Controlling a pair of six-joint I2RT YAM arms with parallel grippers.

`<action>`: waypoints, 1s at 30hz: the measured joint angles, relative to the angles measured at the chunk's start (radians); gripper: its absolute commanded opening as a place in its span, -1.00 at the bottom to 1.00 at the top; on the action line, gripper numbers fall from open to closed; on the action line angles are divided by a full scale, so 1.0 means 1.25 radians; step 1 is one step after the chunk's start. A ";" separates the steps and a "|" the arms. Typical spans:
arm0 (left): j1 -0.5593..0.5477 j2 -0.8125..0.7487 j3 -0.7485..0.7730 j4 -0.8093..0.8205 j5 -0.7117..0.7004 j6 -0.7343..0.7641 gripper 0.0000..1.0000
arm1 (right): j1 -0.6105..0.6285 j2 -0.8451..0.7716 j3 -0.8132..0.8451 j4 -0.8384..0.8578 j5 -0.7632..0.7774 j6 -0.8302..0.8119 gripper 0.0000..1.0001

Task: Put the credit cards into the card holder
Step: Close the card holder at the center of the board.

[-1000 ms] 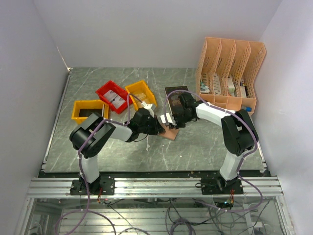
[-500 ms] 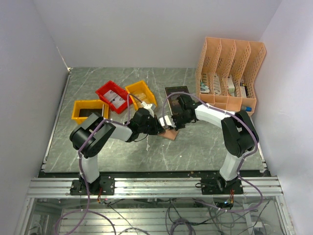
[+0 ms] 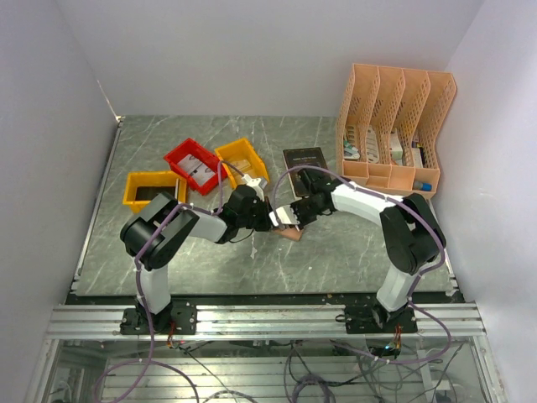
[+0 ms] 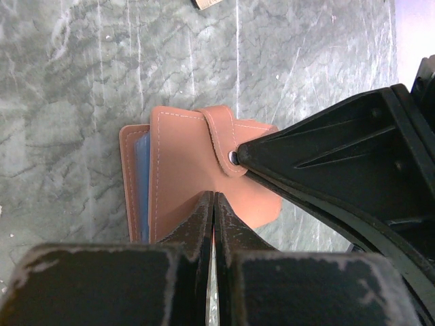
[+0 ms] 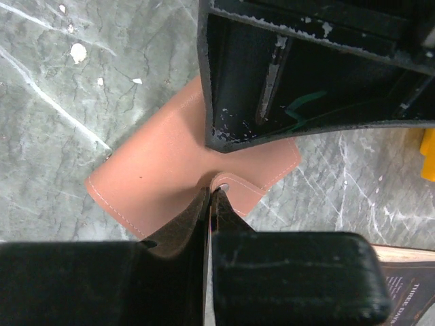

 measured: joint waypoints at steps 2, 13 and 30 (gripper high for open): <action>0.001 0.000 0.000 0.001 0.000 0.000 -0.86 | 0.007 -0.002 0.000 0.001 0.016 -0.001 -1.00; 0.008 0.005 -0.009 0.022 0.014 -0.011 -0.86 | 0.055 -0.006 -0.004 0.002 0.106 -0.021 -1.00; 0.024 0.027 -0.032 0.100 0.056 -0.048 -0.84 | 0.103 -0.021 -0.048 0.030 0.197 -0.024 -0.62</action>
